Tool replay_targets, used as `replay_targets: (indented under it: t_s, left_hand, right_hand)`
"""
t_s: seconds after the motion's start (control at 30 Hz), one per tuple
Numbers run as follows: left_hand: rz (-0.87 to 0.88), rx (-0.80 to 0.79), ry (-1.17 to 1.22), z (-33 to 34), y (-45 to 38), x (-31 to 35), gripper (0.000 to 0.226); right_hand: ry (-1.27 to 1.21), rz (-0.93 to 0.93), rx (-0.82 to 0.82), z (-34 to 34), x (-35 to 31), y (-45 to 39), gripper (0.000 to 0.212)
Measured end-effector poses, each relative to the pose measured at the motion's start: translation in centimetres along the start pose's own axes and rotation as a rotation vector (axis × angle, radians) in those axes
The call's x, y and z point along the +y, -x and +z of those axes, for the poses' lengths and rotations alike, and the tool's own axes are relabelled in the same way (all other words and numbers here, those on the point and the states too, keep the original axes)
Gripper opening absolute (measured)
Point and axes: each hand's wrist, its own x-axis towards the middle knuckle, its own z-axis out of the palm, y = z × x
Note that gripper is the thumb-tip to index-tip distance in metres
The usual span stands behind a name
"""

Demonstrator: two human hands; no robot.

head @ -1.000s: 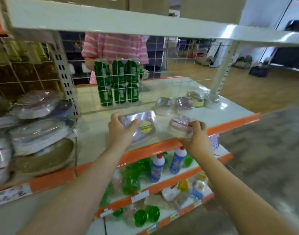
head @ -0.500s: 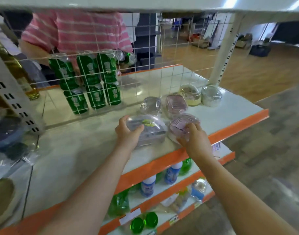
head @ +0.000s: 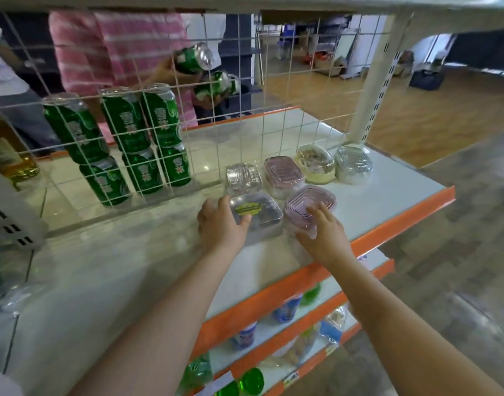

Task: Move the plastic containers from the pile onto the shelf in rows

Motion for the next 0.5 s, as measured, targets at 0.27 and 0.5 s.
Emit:
replay_targets:
  t_s: [0.27,0.5]
  left_hand:
    - [0.136,0.024,0.078,-3.2,6.4,-1.1,0.039]
    - [0.134,-0.022,0.132,-8.2,14.4,-4.6,0.034]
  right_hand:
    - [-0.053,-0.026,0.071,-1.5,-1.6,5.8,0.049]
    - [-0.168,-0.05,0.054,-0.2,-4.9,12.2,0.046]
